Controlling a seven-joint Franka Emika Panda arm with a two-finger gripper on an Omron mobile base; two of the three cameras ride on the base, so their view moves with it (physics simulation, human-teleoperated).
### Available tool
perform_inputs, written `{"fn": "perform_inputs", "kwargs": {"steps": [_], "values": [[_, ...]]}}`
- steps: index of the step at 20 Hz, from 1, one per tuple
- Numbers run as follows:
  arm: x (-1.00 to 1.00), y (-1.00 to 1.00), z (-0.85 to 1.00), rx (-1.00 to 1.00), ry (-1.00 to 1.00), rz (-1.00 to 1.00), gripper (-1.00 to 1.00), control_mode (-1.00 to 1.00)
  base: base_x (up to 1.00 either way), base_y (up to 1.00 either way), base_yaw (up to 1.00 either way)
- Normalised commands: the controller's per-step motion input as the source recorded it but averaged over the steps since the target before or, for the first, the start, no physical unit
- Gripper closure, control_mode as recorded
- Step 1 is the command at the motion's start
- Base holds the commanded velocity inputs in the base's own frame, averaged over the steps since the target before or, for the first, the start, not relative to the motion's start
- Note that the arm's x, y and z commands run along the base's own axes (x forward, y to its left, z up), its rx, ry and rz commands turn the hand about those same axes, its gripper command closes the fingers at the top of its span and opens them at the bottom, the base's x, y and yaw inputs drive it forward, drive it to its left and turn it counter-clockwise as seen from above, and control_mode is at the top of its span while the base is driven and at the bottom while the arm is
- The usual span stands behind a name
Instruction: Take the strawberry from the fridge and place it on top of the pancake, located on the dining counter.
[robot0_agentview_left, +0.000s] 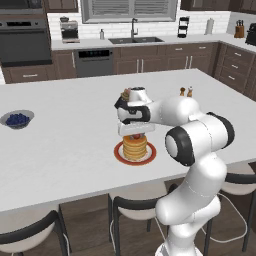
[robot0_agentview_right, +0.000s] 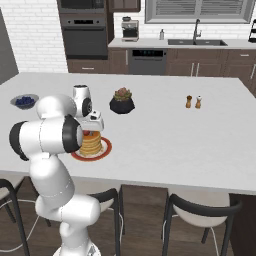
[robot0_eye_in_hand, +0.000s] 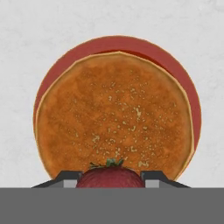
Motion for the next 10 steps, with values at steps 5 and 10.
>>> {"fn": "perform_inputs", "kwargs": {"steps": [5,10], "values": [[0.00,0.00,-0.03,0.00,0.00,0.00,-1.00,-1.00,0.00,0.00,0.00],[0.00,0.00,0.00,0.00,0.00,0.00,-1.00,-1.00,0.00,0.00,0.00]]}}
